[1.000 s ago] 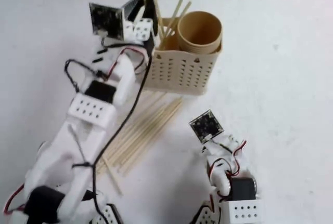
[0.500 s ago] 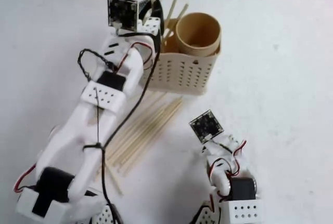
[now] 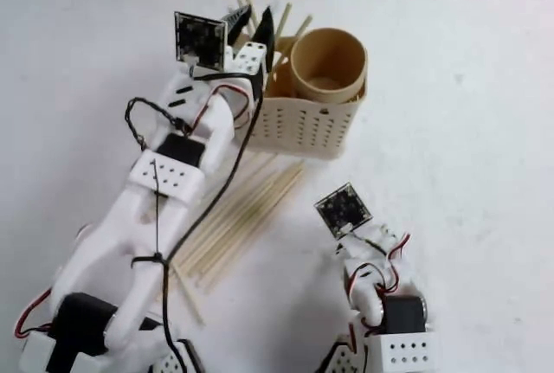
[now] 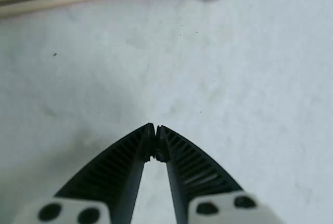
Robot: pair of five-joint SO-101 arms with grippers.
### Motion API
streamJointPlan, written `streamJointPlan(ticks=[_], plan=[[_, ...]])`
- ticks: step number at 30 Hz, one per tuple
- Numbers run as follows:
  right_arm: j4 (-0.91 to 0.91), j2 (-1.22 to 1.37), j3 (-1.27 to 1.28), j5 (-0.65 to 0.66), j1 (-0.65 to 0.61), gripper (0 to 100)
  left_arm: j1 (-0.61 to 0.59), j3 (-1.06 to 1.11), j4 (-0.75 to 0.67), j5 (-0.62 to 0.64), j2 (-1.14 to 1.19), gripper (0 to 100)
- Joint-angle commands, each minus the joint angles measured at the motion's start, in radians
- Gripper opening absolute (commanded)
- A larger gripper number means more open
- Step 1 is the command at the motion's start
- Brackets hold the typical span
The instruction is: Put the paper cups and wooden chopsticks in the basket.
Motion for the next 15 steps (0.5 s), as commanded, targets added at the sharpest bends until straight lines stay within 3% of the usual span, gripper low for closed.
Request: streamJointPlan(ticks=[1,4,6,15], plan=[[0.004,-0.004,0.009,0.009,-0.008,2.1,-0.001,-0.02,-0.009,-0.014,-0.077,11],[0.004,-0.004,0.009,0.009,-0.008,2.1,-0.047,-0.031,0.018,-0.014,-0.176,11],[0.004,-0.004,0.009,0.009,-0.008,2.1,-0.104,-0.095,0.137,-0.009,-0.239,11],[0.005,-0.004,0.009,0.009,-0.008,2.1,-0.404,-0.535,1.013,-0.015,-0.271,11]])
